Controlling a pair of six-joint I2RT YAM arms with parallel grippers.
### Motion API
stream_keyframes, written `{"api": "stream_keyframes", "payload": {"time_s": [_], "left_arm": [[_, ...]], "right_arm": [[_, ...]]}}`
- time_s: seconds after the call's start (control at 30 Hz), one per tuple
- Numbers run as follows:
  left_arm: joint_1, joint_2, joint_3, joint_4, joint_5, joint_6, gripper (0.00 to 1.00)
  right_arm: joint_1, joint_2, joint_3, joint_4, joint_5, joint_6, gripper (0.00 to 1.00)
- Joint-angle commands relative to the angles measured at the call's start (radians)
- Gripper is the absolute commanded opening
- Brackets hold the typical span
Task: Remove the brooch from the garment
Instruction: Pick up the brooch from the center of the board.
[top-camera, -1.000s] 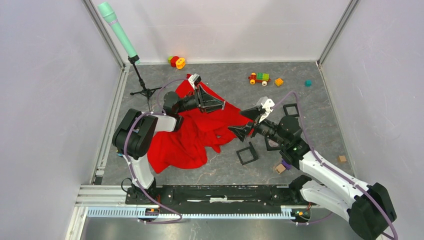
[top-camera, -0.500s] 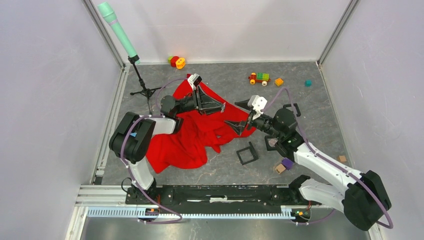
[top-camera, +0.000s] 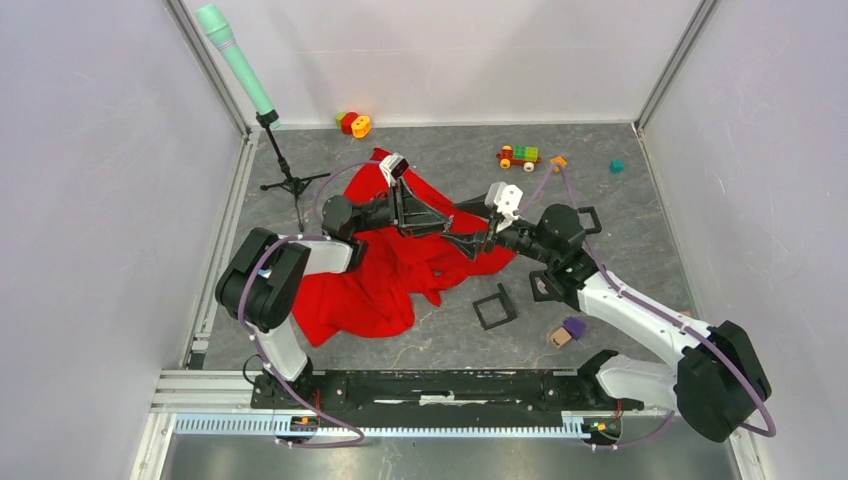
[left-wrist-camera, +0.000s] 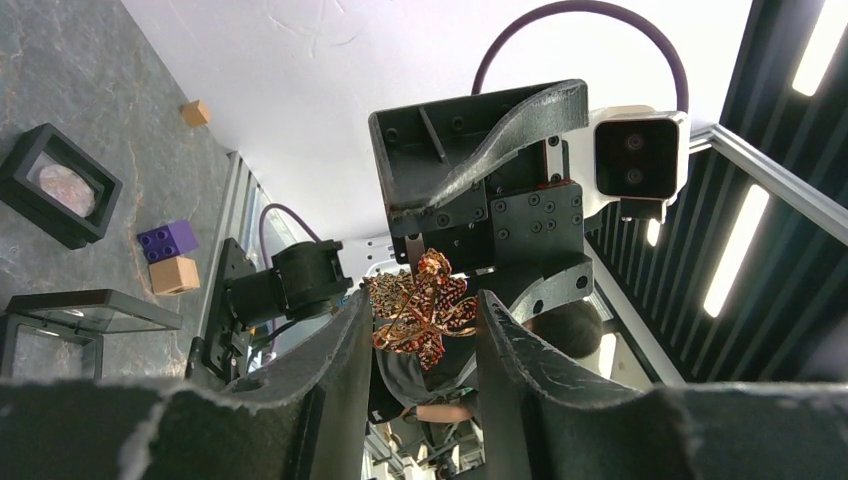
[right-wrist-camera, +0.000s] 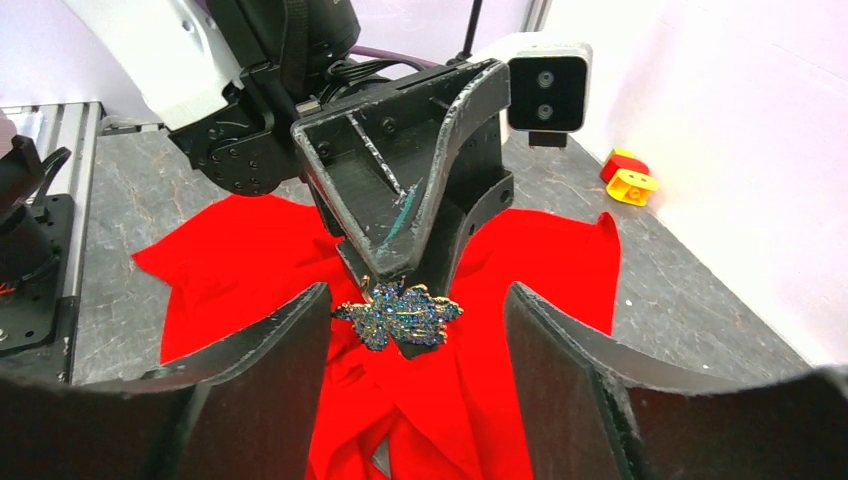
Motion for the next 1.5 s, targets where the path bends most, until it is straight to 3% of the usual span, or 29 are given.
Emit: {"api": "stream_keyframes", "payload": {"time_s": [0.0, 0.1, 0.3, 0.37, 0.5, 0.67, 0.73, 0.9, 0.97, 1.07, 1.13, 1.2, 1.3, 1.47], "left_arm": [[-0.01, -0.024, 0.003, 0.08, 0.02, -0.016, 0.35], [-0.009, -0.025, 0.009, 0.08, 0.021, -0.014, 0.35], [-0.009, -0.026, 0.015, 0.08, 0.018, -0.004, 0.38], [-0.01, -0.027, 0.015, 0.08, 0.013, 0.0, 0.4], [-0.009, -0.036, 0.012, 0.081, -0.001, 0.017, 0.65], [0.005, -0.043, -0.012, 0.08, -0.051, 0.049, 0.96], [0.012, -0.061, -0.035, 0.067, -0.068, 0.081, 0.98], [0.013, -0.166, -0.124, -0.12, -0.091, 0.329, 1.0], [0.011, -0.245, -0.177, -0.26, -0.134, 0.51, 1.0], [-0.009, -0.415, -0.206, -0.658, -0.23, 0.853, 1.0], [-0.057, -0.548, -0.193, -0.95, -0.381, 1.119, 1.0], [-0.143, -0.658, -0.19, -1.108, -0.58, 1.327, 1.0], [-0.251, -0.779, -0.237, -1.106, -0.773, 1.505, 1.0], [-0.294, -0.859, -0.361, -0.879, -0.849, 1.71, 1.0]], "right_arm": [[0.007, 0.011, 0.048, 0.043, -0.031, 0.014, 0.66], [0.007, 0.008, 0.043, 0.033, -0.027, 0.013, 0.61], [0.007, -0.003, 0.031, 0.029, -0.02, 0.038, 0.36], [0.007, -0.008, 0.031, 0.019, -0.009, 0.044, 0.34], [0.008, -0.022, 0.054, -0.053, 0.067, 0.07, 0.26], [0.008, -0.027, 0.088, -0.188, 0.142, 0.154, 0.25], [0.008, -0.029, 0.101, -0.27, 0.18, 0.171, 0.25], [0.007, -0.049, 0.128, -0.462, 0.328, 0.226, 0.26], [0.006, -0.052, 0.155, -0.536, 0.392, 0.255, 0.26], [0.002, -0.056, 0.202, -0.634, 0.457, 0.313, 0.28], [0.001, -0.056, 0.238, -0.687, 0.466, 0.335, 0.28], [0.001, -0.051, 0.279, -0.737, 0.455, 0.338, 0.28], [0.001, -0.051, 0.325, -0.758, 0.364, 0.246, 0.28], [0.003, -0.07, 0.386, -0.753, 0.317, 0.036, 0.3]]}}
